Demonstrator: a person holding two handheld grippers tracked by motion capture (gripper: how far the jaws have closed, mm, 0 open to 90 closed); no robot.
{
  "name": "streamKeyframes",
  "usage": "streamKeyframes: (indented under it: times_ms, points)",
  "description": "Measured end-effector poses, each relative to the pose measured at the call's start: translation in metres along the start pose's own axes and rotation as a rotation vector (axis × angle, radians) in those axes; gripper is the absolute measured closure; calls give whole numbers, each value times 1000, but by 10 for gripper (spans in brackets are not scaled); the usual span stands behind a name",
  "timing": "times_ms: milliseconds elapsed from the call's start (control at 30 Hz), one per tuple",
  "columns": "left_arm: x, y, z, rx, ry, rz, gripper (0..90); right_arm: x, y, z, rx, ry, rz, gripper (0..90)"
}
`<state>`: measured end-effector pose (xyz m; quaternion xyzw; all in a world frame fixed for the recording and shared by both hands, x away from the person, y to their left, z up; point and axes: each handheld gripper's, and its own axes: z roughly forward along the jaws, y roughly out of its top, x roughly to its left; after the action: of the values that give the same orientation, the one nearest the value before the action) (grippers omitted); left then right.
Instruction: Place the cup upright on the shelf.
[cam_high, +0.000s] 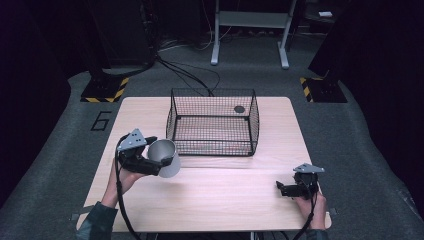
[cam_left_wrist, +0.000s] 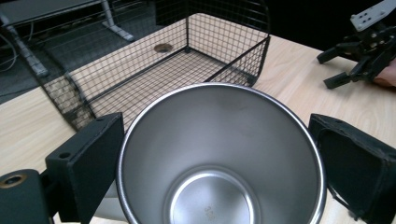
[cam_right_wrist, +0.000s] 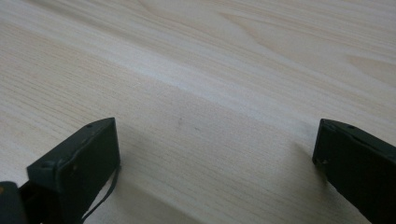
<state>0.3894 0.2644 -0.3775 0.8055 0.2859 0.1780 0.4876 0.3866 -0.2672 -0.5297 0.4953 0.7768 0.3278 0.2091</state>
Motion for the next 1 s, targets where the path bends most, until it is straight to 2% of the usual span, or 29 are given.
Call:
streamKeyframes:
  times_ms: [100, 367, 667, 700, 733, 967, 1000]
  points:
    - [-3, 7, 6, 8, -26, 13, 65, 0, 0, 0, -1, 0, 1, 1]
    - [-9, 20, 18, 5, -61, 26, 65, 0, 0, 0, -1, 1, 1, 1]
    - [-12, 37, 29, 7, -87, 45, 65, 0, 0, 0, 0, 1, 0, 1]
    - [-11, 40, 30, 9, -90, 56, 65, 0, 0, 0, 0, 0, 0, 1]
    - [-12, 41, 32, 5, -92, 49, 65, 0, 0, 0, 0, 0, 0, 1]
    - [-12, 55, 38, -1, -103, 64, 65, 0, 0, 0, 0, 0, 1, 1]
    - [-11, 57, 38, 5, -106, 76, 65, 0, 0, 0, 0, 0, 0, 1]
